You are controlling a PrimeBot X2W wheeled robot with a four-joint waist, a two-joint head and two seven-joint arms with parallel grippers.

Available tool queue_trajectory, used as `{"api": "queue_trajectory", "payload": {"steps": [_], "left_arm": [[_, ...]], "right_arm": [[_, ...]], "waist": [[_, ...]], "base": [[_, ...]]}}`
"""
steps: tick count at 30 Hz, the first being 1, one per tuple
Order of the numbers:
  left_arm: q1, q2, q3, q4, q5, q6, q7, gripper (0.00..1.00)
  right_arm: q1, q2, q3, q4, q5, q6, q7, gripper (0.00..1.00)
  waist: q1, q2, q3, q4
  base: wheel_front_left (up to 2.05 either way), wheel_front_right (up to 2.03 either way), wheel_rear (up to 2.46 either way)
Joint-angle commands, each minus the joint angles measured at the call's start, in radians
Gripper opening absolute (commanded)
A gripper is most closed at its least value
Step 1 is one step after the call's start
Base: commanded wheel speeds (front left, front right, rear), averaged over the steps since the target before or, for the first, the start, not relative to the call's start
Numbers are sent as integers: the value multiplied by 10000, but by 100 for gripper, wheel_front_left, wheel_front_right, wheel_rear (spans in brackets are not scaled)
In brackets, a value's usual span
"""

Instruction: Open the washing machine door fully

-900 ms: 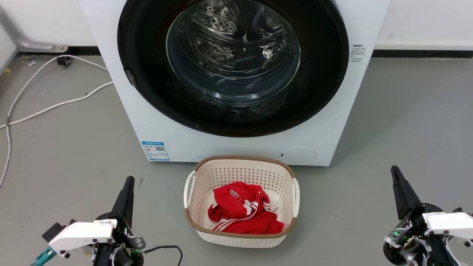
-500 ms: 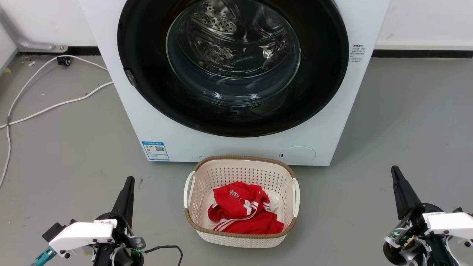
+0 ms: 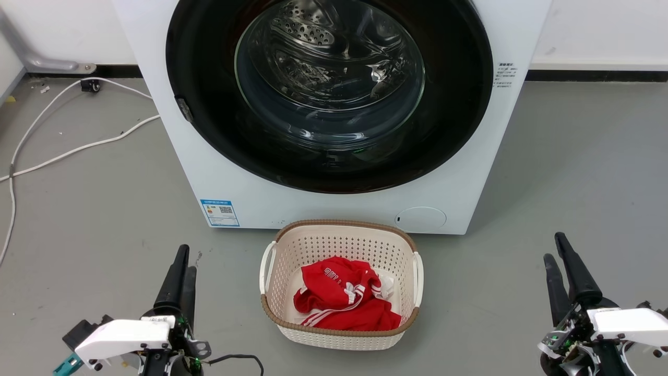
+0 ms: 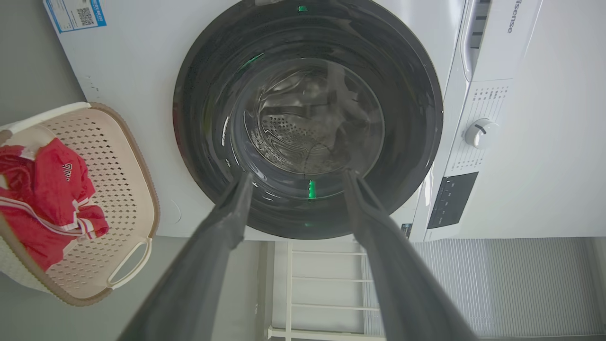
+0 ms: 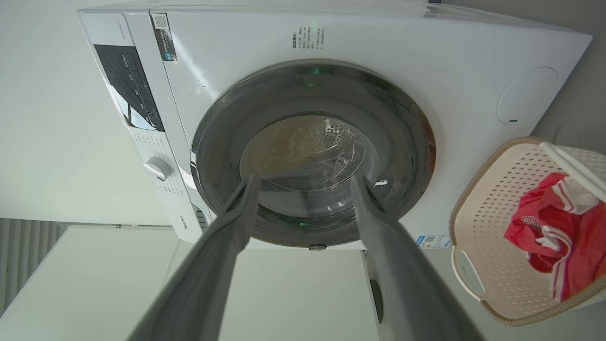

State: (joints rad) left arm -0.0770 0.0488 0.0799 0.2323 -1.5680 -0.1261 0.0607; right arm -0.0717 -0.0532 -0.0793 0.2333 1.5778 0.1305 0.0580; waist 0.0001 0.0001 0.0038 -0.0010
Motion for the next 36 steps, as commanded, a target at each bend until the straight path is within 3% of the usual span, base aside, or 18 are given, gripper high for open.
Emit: {"api": "queue_trajectory", "payload": {"steps": [1, 19, 36], "left_arm": [[-203, 39, 1, -347, 352, -25, -132, 100], [-222, 37, -136, -1558, 4688, -34, -886, 100], [-59, 97, -520, -1921, 8004, 165, -1451, 100]], "right_arm": [[-84, -31, 34, -318, -317, 2, -128, 100], [71, -19, 101, -1427, -4850, 2, -880, 100], [327, -8, 350, -1753, -8628, 2, -1437, 100]], "waist": [[0, -1, 1, -3], [0, -1, 38, -51], [0, -1, 20, -83]], "base": [[0, 0, 0], [0, 0, 0], [0, 0, 0]]}}
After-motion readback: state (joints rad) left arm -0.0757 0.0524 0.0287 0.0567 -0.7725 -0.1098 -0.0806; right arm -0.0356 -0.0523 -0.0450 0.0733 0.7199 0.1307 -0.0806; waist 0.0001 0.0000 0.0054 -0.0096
